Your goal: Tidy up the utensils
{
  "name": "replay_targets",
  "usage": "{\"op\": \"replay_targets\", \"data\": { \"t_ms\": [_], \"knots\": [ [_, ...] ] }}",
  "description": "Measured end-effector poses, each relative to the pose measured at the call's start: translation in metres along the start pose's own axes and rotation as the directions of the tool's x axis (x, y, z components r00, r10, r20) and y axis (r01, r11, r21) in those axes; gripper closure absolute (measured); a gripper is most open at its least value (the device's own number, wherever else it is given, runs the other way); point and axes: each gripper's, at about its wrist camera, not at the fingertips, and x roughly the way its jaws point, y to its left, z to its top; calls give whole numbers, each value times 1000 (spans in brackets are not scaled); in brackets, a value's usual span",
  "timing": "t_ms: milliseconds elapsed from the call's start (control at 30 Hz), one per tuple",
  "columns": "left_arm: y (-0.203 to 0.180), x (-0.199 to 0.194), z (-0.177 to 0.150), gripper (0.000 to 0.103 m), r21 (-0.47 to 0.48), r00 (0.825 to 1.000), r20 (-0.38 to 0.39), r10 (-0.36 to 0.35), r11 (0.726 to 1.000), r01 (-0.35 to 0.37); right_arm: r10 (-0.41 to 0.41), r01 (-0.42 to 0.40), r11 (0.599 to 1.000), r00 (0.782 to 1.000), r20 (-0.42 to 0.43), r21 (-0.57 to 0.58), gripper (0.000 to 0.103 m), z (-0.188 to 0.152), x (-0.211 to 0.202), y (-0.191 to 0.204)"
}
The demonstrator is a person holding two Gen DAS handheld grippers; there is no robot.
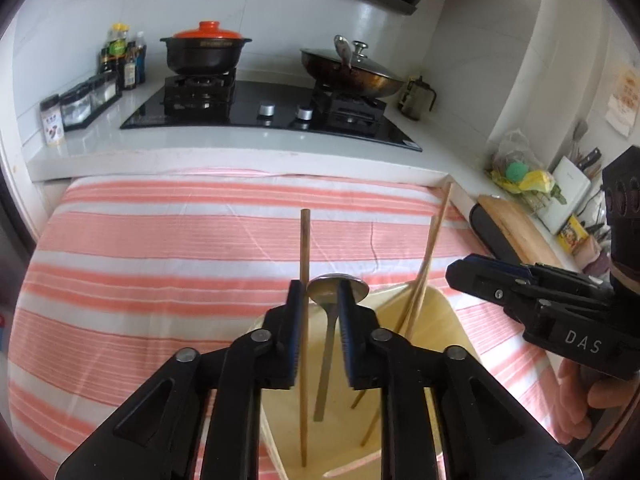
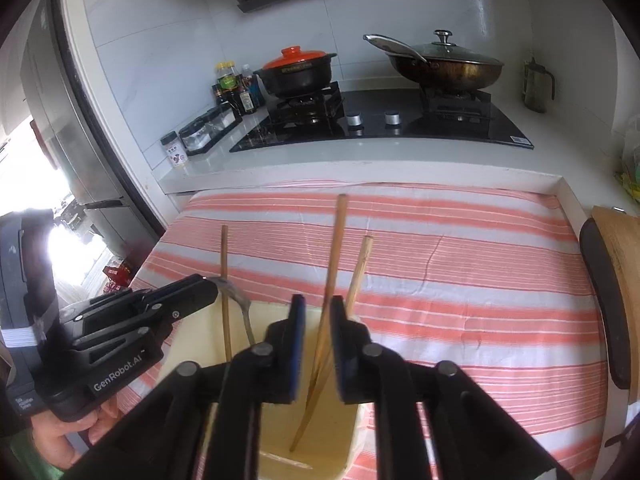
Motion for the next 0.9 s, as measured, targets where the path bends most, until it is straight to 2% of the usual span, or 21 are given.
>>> {"op": "replay_targets", "data": {
  "t_ms": [33, 100, 167, 233, 367, 433, 500, 600, 667, 733, 800, 867, 900],
  "knots": [
    [1, -11, 0, 64, -8, 1000, 13, -10, 1000, 11, -11, 11, 1000, 1000, -5, 16, 56, 1, -4, -2],
    [1, -42, -5, 38, 9, 999, 48, -8, 1000, 8, 3, -4, 999, 1000, 26, 34, 56, 0, -25, -7],
    [4, -73, -15, 31, 42, 999, 53, 2, 999, -4, 0, 0, 1000, 999, 38, 11, 56, -5, -51, -9],
    [9, -104, -36, 26, 80, 1000, 21, 6, 997, -8, -26, 27, 999, 999, 45, -29, 56, -18, -82, -8],
    [27, -162, -105, 10, 138, 996, -43, 76, 988, -69, -100, 106, 980, 994, 45, -168, 53, -84, -147, -7],
    [34, -179, -149, 8, 137, 992, -71, 103, 986, -93, -165, 174, 960, 985, 56, -221, 50, -135, -173, -8],
    [35, -186, -193, 8, 107, 988, -102, 115, 989, -104, -215, 226, 950, 974, 74, -217, 50, -194, -191, -14],
    [19, -180, -249, 8, 67, 986, -135, 95, 994, -86, -264, 269, 956, 963, 63, -112, 50, -272, -197, -23],
    [2, -172, -272, 8, 59, 988, -141, 70, 996, -62, -245, 246, 969, 969, 37, -17, 50, -314, -193, -25],
    [-18, -160, -286, 8, 64, 988, -145, 56, 997, -47, -222, 221, 974, 975, 26, 47, 50, -341, -188, -25],
    [-40, -146, -291, 8, 116, 988, -146, 55, 993, -39, -210, 208, 975, 978, 9, 75, 50, -353, -181, -24],
    [-62, -131, -292, 8, 203, 985, -113, 130, 974, -105, -223, 221, 973, 975, 15, 70, 50, -357, -178, -20],
    [-71, -122, -291, 8, 254, 979, -93, 180, 955, -151, -225, 224, 973, 974, 15, 63, 50, -358, -177, -17]
  ]
}}
